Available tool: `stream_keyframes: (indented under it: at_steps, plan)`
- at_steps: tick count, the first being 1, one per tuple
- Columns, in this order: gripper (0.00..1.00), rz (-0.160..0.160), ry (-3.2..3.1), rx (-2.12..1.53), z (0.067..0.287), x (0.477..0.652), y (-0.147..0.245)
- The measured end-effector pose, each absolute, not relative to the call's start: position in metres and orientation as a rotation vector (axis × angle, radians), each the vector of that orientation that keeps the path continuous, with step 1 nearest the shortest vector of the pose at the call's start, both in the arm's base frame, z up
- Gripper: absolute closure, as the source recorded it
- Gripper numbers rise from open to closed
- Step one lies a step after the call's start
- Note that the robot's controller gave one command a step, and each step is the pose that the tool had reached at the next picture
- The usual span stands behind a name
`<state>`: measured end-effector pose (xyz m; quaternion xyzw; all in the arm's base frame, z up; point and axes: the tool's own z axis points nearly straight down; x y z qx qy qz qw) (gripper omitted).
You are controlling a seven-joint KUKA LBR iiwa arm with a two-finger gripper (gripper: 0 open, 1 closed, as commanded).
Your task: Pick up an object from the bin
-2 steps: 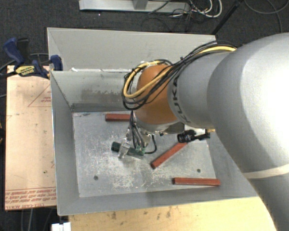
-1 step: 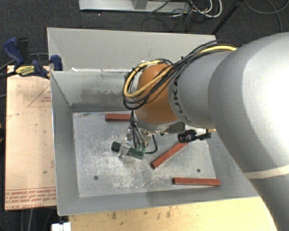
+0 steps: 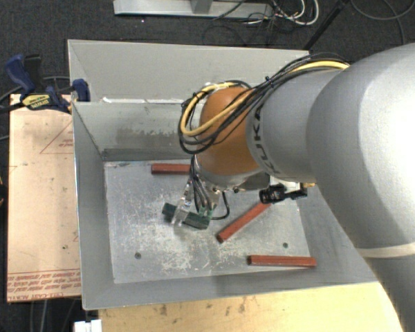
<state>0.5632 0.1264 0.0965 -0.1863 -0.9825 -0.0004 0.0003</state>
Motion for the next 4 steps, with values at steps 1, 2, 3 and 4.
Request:
stream_keyframes:
  at_steps: [1,2,3,4]
  plan:
    - [1.00,-0.004,-3.090,-0.585,0.111,0.565,0.127]
    - [1.00,-0.004,-3.091,-0.584,0.117,0.566,0.127]
    - [1.00,0.000,-3.084,-0.583,0.124,0.564,0.127]
    - [1.00,0.003,-3.080,-0.582,0.143,0.563,0.126]
